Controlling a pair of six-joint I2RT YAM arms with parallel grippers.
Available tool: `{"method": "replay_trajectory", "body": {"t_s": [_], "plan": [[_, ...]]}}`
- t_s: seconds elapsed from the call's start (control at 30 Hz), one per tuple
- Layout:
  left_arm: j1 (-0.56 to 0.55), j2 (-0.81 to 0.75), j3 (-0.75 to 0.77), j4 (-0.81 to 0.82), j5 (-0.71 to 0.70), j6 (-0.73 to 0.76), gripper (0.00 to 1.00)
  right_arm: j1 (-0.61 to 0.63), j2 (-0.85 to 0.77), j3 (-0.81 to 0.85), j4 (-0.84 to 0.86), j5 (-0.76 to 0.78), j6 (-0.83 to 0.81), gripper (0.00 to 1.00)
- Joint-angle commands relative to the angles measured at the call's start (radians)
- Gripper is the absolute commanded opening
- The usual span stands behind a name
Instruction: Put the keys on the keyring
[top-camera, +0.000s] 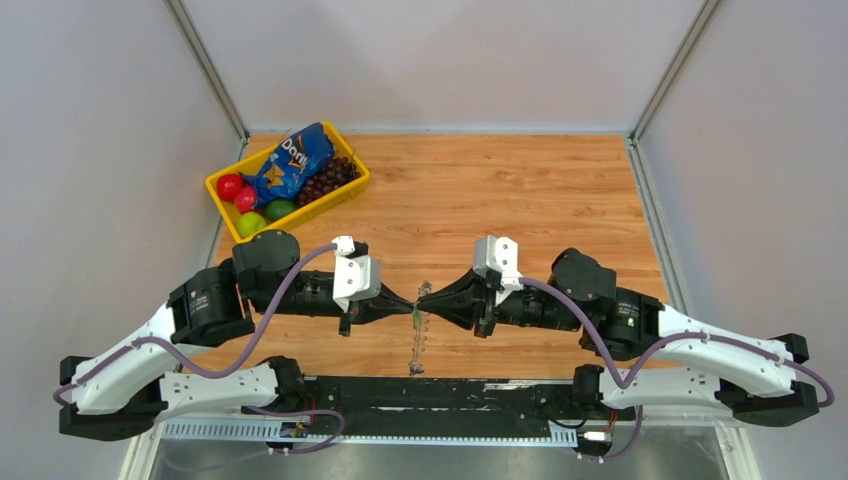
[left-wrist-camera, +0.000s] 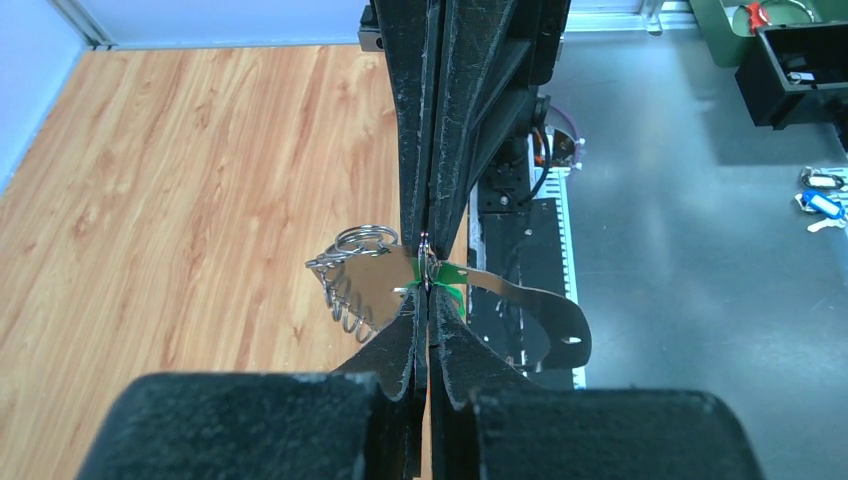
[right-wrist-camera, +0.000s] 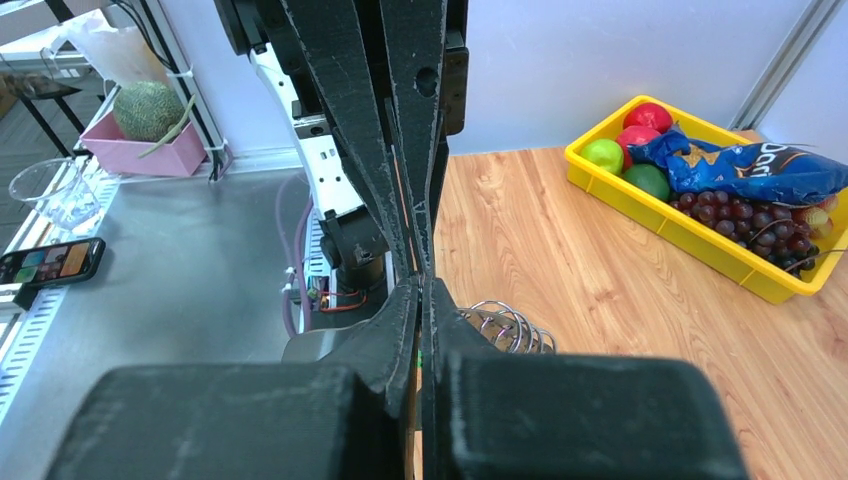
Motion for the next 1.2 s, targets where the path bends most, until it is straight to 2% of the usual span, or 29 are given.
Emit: {"method": "replay_trajectory", "body": {"t_s": [0.0,0.4,0.57,0.7,1.17], "plan": [[0.001,-0.009,-0.007,0.044,0.013,-0.007,0.00,0.004,-0.052,-0.043,0.206,0.028,0.021,0.00],[0.001,-0.020,-0.017,0.071,0.018,-0.007,0.01,0.004,-0.075,-0.137,0.422,0.043,0.078,0.00],[0.001,-0.024,-0.020,0.077,0.017,-0.008,0.03,0.004,-0.075,-0.156,0.461,0.058,0.079,0.00],[0.001,-0.036,-0.027,0.088,0.018,-0.008,0.13,0.005,-0.069,-0.166,0.488,0.063,0.077,0.00],[0.001,-0.047,-0.034,0.110,0.015,-0.010,0.23,0.005,-0.040,-0.187,0.568,0.064,0.083,0.00]]}}
